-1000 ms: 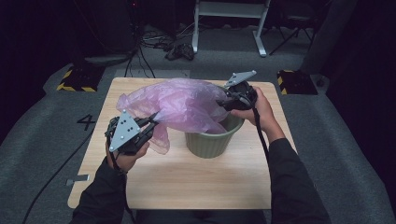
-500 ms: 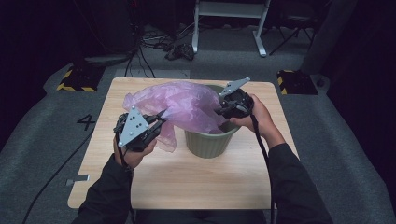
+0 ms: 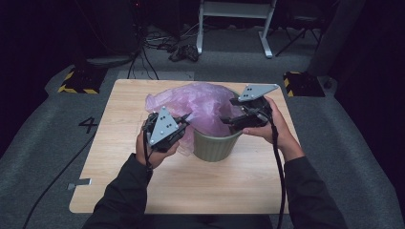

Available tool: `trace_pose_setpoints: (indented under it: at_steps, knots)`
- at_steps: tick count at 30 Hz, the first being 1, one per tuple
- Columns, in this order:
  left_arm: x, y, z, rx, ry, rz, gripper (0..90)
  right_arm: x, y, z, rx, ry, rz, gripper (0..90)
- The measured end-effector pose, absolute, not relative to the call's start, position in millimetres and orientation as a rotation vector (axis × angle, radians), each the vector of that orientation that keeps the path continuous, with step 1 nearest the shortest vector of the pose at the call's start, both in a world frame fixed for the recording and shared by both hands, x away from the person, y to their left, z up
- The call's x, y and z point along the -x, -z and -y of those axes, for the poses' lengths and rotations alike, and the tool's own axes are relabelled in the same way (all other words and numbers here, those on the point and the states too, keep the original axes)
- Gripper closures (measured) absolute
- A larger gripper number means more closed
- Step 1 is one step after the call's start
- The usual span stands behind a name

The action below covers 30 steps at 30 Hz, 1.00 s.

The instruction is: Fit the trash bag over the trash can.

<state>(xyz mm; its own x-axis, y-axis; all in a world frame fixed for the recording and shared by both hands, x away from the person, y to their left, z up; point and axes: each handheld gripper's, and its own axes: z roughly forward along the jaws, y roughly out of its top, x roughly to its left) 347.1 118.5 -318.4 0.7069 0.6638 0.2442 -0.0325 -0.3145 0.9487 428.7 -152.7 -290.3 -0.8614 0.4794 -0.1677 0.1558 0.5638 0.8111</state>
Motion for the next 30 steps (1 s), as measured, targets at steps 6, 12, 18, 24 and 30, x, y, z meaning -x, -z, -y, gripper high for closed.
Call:
trace_pose_setpoints:
  at_steps: [6,12,18,24,30]
  knots:
    - [-351.2,322.1,-106.8,-1.810,-0.756,-0.499,89.9,-404.8,286.4,152.4,-0.390,-1.314,-2.428,24.4]
    - [-352.4,324.9,-97.7,-1.822,-0.746,-0.499,89.8,-394.2,293.6,135.8,-0.350,-1.272,-2.432,28.8]
    - [-350.9,326.3,-94.0,-1.831,-0.736,-0.488,89.7,-396.1,306.4,123.8,-0.341,-1.224,-2.427,64.6]
    - [-347.0,329.7,-95.7,-1.842,-0.716,-0.474,82.9,-396.9,311.1,123.4,-0.341,-1.212,-2.418,84.6]
    - [-333.0,328.9,-110.7,-1.819,-0.676,-0.468,57.3,-398.1,312.3,132.1,-0.383,-1.235,-2.391,88.5]
